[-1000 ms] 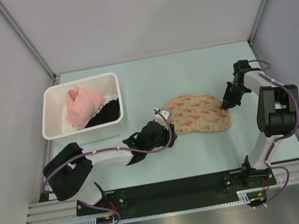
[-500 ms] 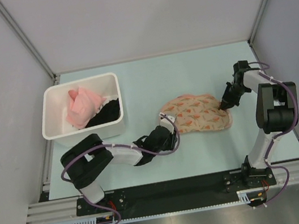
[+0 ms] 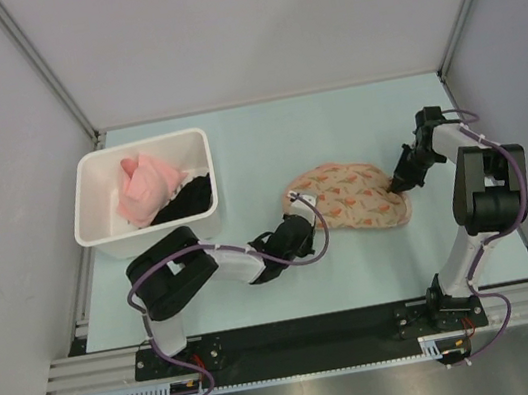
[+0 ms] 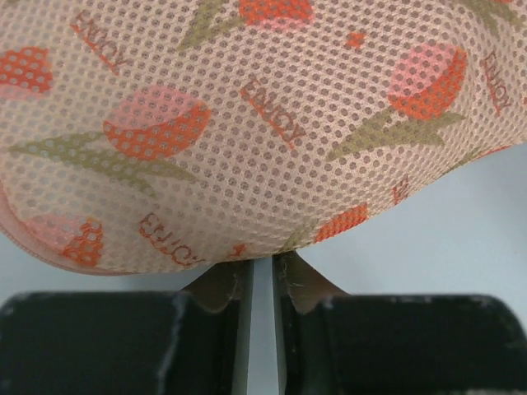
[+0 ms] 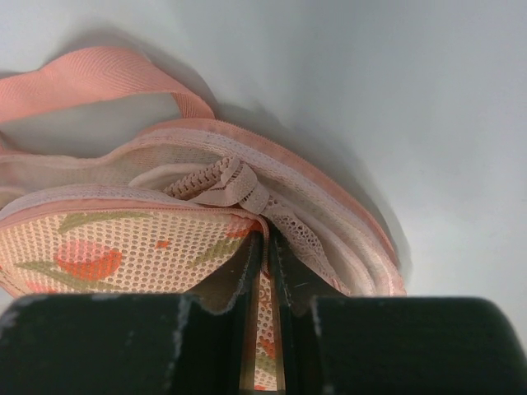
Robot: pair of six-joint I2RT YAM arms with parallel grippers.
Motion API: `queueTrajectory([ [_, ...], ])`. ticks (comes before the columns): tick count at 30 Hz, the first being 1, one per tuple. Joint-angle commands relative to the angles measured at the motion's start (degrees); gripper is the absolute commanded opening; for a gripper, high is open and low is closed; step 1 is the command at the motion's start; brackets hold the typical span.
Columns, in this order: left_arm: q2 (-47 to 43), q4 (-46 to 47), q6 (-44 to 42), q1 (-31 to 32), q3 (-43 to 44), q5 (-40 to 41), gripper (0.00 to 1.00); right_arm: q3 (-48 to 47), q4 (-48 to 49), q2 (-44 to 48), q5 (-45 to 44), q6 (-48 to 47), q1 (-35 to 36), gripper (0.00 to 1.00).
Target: Place the bra in the laundry bag and zip it closed
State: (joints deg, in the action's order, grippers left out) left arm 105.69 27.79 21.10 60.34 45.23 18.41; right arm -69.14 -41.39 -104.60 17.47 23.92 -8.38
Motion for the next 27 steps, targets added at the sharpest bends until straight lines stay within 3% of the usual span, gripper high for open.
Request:
queueTrajectory([
  [1, 2.1, -1.2, 1.0, 0.0, 3.3, 3.7, 0.12, -1.8, 0.2, -0.5, 1.2, -0.5, -0.3, 0.13],
  [4, 2.8, -1.3, 1.1, -0.3, 3.7, 3.7, 0.06, -1.5, 0.1, -0.3, 2.0, -0.4, -0.3, 0.13],
  [5, 3.0, -1.6, 0.7, -0.6, 3.8, 3.6, 0.0, -1.4, 0.1, -0.2, 2.4, -0.3, -0.3, 0.13],
  [8, 3.2, -3.3, -1.5, -0.7, 5.2, 1.0, 0.0, -1.3, 0.0, 0.7, 3.2, -0.1, -0.2, 0.14],
  [11, 2.6, -5.6, -2.3, -0.6, 6.1, -2.8, 0.0, -1.3, -1.6, 2.9, 2.1, 0.8, -0.3, 0.37],
  [12, 1.6, -6.3, -2.0, -0.7, 6.3, -3.5, 0.0, -1.3, -2.1, 3.8, 1.7, 0.9, -0.3, 0.49],
  [15, -0.1, -9.2, -0.7, -0.6, 6.2, -8.0, 0.0, -0.8, -4.7, 7.9, -0.3, 1.3, -0.1, 0.6],
  [20, -2.7, -14.0, 0.9, -0.6, 7.0, -17.3, 0.0, 2.5, -9.2, 17.0, -3.1, 2.5, -0.3, 0.68],
  [27, -4.6, -16.3, 3.1, -0.6, 7.3, -24.1, 0.0, 7.0, -12.2, 28.6, -3.7, 3.2, -1.0, 0.77],
])
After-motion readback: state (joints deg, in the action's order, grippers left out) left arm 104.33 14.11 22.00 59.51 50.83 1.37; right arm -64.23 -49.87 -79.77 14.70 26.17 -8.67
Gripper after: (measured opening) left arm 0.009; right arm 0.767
